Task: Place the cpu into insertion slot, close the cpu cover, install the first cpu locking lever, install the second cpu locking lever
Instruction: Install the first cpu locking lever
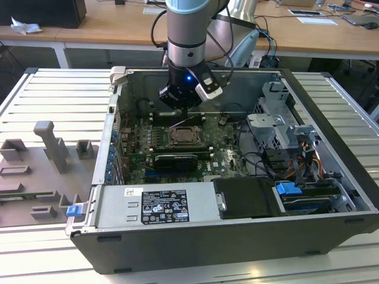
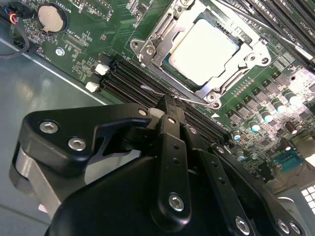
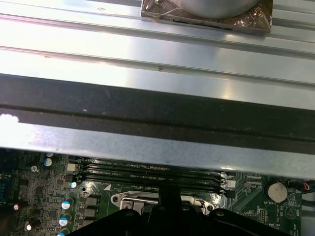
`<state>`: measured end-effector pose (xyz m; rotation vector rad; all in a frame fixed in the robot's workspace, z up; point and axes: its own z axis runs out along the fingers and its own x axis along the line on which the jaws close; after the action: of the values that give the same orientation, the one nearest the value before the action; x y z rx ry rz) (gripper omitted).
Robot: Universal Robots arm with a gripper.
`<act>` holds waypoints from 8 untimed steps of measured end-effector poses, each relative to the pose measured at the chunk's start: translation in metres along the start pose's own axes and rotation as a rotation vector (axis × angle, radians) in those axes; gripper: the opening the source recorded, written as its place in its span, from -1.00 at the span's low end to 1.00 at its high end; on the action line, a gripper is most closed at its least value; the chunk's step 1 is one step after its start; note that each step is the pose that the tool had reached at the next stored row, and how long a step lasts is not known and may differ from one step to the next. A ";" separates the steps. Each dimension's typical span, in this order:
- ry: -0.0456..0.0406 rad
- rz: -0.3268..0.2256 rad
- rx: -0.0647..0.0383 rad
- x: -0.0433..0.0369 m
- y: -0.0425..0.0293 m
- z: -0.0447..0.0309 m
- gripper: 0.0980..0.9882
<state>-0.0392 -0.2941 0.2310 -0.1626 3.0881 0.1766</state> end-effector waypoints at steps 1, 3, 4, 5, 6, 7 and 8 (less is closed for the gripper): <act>0.0000 0.000 0.000 0.0000 0.0000 0.0000 -0.98; 0.0000 0.000 0.000 0.0000 0.0000 0.0000 -0.98; 0.0001 0.000 0.000 0.0000 0.0000 0.0000 -0.98; 0.0000 0.000 0.000 0.0000 0.0000 0.0001 -0.98; -0.0003 0.000 0.000 0.0000 0.0000 0.0001 -0.98; -0.0006 0.000 0.000 0.0000 0.0000 0.0001 -0.98; -0.0010 0.000 0.000 0.0000 0.0000 0.0001 -0.98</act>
<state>-0.0391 -0.2941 0.2309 -0.1627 3.0871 0.1766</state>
